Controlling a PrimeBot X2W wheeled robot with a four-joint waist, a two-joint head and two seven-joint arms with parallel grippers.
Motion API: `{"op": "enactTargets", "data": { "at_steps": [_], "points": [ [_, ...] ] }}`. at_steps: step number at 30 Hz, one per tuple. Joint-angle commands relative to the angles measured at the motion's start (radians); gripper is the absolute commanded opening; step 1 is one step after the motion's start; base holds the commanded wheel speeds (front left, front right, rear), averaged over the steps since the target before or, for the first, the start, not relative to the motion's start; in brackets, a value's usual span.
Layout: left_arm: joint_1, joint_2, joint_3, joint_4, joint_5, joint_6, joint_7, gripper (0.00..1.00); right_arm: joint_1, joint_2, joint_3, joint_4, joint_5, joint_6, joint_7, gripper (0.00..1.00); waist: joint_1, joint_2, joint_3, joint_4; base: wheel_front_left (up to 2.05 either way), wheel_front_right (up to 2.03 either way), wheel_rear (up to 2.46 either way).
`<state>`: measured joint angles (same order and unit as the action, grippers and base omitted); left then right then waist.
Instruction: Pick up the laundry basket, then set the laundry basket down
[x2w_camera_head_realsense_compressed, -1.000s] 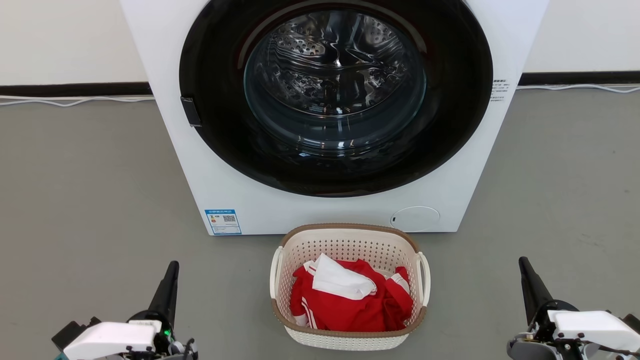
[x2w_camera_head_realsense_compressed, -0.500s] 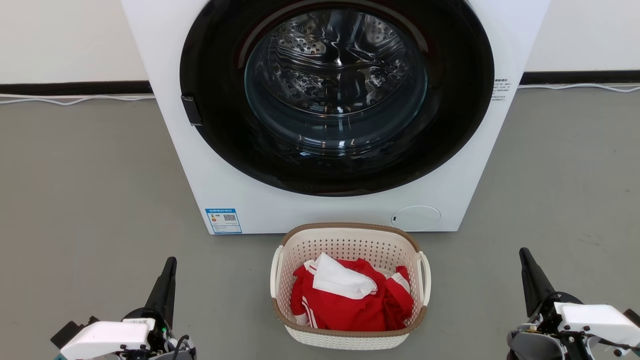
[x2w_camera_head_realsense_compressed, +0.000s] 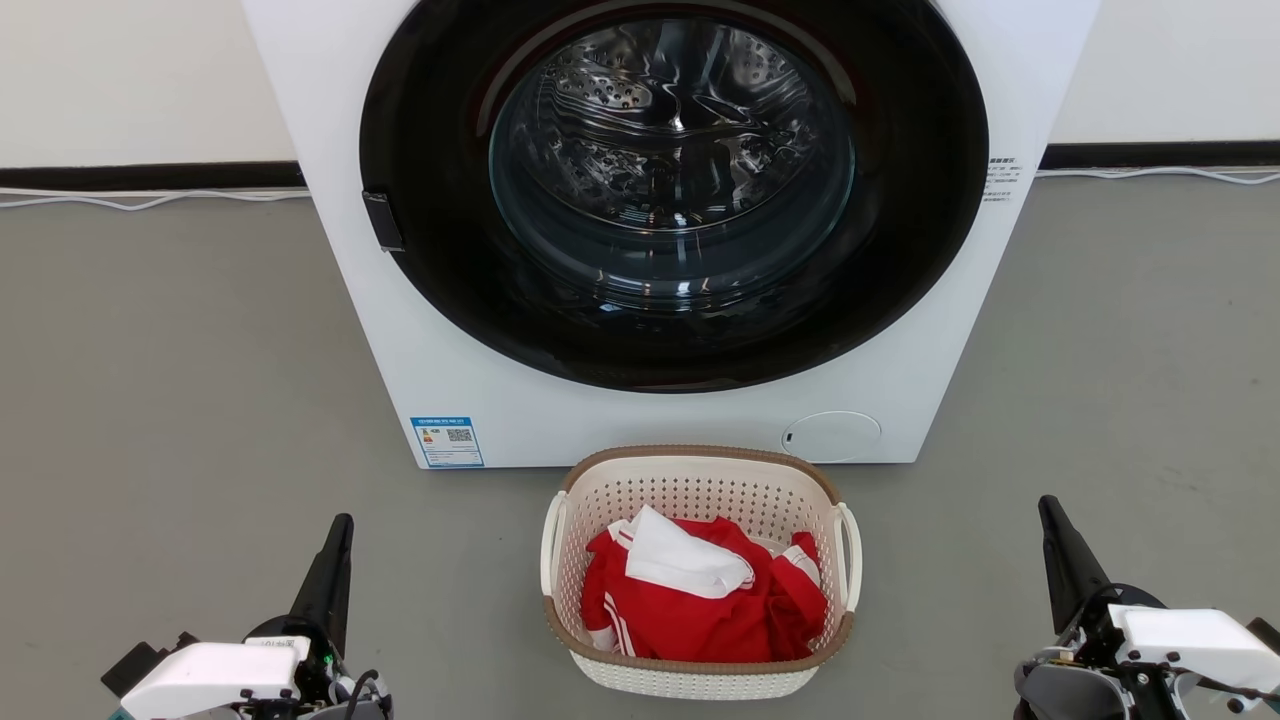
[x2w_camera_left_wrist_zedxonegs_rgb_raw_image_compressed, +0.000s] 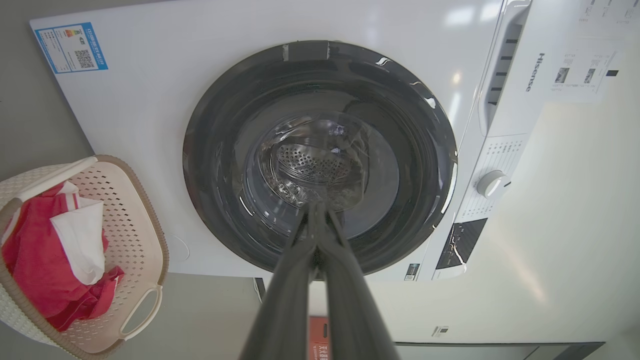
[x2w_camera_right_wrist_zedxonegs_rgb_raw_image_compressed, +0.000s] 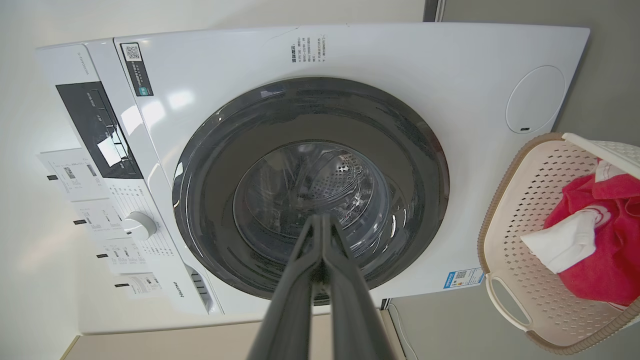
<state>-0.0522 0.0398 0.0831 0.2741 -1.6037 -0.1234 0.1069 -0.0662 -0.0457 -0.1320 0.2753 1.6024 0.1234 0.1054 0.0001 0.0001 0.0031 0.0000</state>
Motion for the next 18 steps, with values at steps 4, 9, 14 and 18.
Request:
{"op": "enactTargets", "data": {
  "at_steps": [4, 9, 14, 18],
  "points": [
    [-0.056, 0.010, 0.031, -0.029, -0.005, -0.007, 0.006, 0.00, -0.042, -0.004, 0.018, -0.030, 0.006, 0.007, 0.008, 0.00, 0.0000, -0.0001, 0.000, 0.000, 0.00, 0.00, 0.00],
    [-0.056, 0.010, 0.031, -0.029, -0.005, -0.007, 0.006, 0.00, -0.042, -0.004, 0.018, -0.030, 0.006, 0.007, 0.008, 0.00, 0.0000, -0.0001, 0.000, 0.000, 0.00, 0.00, 0.00],
    [-0.056, 0.010, 0.031, -0.029, -0.005, -0.007, 0.006, 0.00, -0.042, -0.004, 0.018, -0.030, 0.006, 0.007, 0.008, 0.00, 0.0000, -0.0001, 0.000, 0.000, 0.00, 0.00, 0.00],
    [-0.056, 0.010, 0.031, -0.029, -0.005, -0.007, 0.006, 0.00, -0.042, -0.004, 0.018, -0.030, 0.006, 0.007, 0.008, 0.00, 0.0000, -0.0001, 0.000, 0.000, 0.00, 0.00, 0.00]
  ]
}}
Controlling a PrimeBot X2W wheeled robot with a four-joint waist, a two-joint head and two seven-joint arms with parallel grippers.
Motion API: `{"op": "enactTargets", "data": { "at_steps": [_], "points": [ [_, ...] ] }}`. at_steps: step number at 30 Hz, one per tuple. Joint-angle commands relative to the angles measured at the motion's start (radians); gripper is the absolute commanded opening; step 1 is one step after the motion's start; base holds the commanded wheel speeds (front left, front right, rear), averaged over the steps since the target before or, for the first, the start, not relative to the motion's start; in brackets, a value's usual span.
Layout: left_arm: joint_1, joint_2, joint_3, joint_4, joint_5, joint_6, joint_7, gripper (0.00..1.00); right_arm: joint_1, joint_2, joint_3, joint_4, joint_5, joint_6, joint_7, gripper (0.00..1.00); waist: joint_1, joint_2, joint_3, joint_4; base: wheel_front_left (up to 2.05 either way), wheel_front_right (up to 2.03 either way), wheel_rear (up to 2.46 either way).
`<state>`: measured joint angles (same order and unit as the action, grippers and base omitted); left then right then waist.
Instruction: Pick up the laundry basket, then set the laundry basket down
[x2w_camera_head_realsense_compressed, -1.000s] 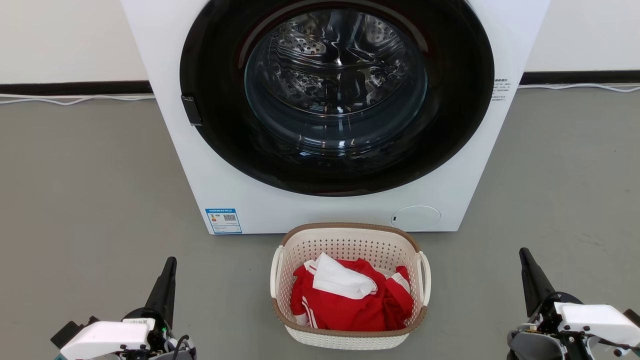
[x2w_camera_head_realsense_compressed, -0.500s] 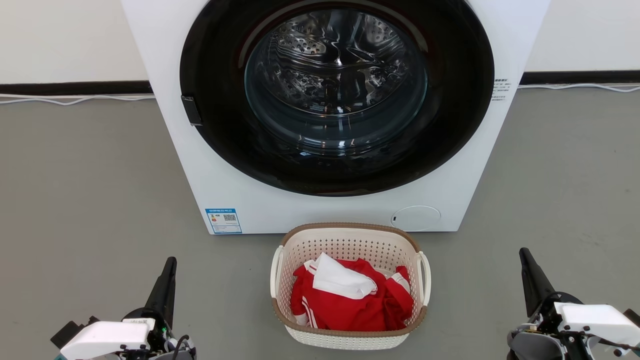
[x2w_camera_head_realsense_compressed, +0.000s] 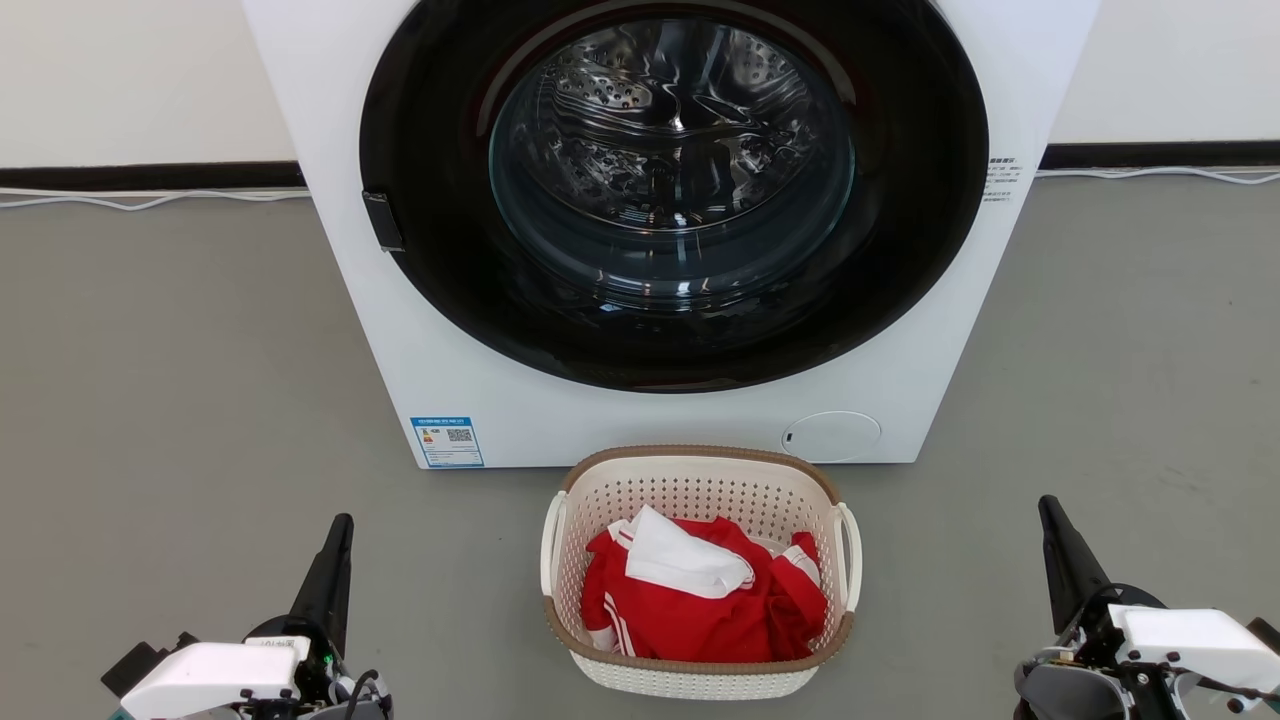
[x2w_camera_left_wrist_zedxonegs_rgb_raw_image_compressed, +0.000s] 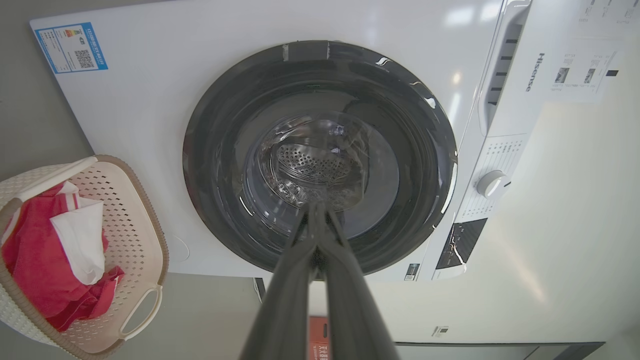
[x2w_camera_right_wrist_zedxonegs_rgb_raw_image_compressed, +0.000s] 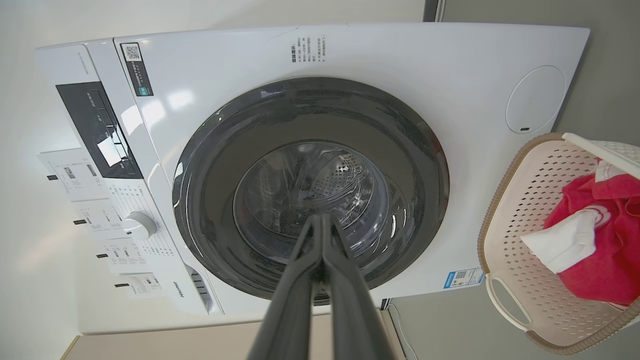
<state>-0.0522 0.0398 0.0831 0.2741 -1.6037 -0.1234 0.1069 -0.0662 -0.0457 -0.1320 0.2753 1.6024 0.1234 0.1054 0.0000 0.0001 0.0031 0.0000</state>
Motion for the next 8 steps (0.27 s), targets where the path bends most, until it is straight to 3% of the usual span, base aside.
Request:
{"op": "enactTargets", "data": {
  "at_steps": [1, 8],
  "points": [
    [-0.056, 0.010, 0.031, -0.029, -0.005, -0.007, 0.006, 0.00, -0.042, -0.004, 0.018, -0.030, 0.006, 0.007, 0.008, 0.00, 0.0000, -0.0001, 0.000, 0.000, 0.00, 0.00, 0.00],
    [-0.056, 0.010, 0.031, -0.029, -0.005, -0.007, 0.006, 0.00, -0.042, -0.004, 0.018, -0.030, 0.006, 0.007, 0.008, 0.00, 0.0000, -0.0001, 0.000, 0.000, 0.00, 0.00, 0.00]
  ]
}}
